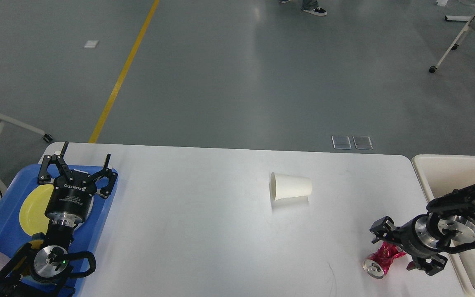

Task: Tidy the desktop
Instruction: 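Close the right gripper on the crushed red can, then lift the red can and drop it into the white bin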

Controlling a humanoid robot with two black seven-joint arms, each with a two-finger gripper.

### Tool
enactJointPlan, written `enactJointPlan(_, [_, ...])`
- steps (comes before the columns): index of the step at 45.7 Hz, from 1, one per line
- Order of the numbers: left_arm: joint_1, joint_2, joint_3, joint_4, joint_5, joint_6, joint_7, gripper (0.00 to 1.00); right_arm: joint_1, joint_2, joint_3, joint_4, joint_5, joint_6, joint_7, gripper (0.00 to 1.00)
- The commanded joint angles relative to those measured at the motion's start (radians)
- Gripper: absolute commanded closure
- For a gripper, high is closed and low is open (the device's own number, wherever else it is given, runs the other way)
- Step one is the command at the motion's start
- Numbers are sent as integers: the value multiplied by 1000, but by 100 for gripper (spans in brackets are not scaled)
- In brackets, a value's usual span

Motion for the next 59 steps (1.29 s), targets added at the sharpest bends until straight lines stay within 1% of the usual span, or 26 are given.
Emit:
enactJointPlan(1, [0, 0, 0, 0, -1, 0, 0, 4, -67, 40, 15, -100, 0, -10, 0, 0])
enactJointPlan(20, [0, 0, 0, 0, 1, 0, 0, 4, -171, 90, 62, -213, 0, -20, 0, 0])
enactJointPlan(22, [0, 0, 0, 0, 1, 0, 2, 4, -181, 90, 82, -219, 2, -51, 0, 0])
enactJointPlan(25, [0, 0, 0, 0, 1, 0, 0, 4, -187, 90, 98, -218, 8, -82, 0, 7])
enactJointPlan(29, [0, 0, 0, 0, 1, 0, 2, 4, -187, 90, 102, -219, 28, -100, -2, 13])
enactJointPlan(32, [0, 0, 0, 0, 1, 0, 2, 4, -185, 90, 102, -219, 32, -100, -2, 22])
enactJointPlan(34, [0, 0, 0, 0, 1, 0, 0, 4, -185, 90, 102, -219, 35, -100, -2, 32])
enactJointPlan(38, [0, 0, 0, 0, 1, 0, 0, 4, -184, 83, 102, -219, 37, -100, -2, 56])
enactJointPlan(46, [0, 0, 0, 0, 1, 0, 2, 4, -184, 78, 95, -216, 37, -96, -5, 88])
enactJointPlan(48, [0, 0, 0, 0, 1, 0, 2, 4, -184, 78, 92, -216, 35, -95, -6, 100])
enactJointPlan(59, [0, 0, 0, 0, 1, 0, 2, 4, -176, 57, 95, -204, 38, -83, -8, 100])
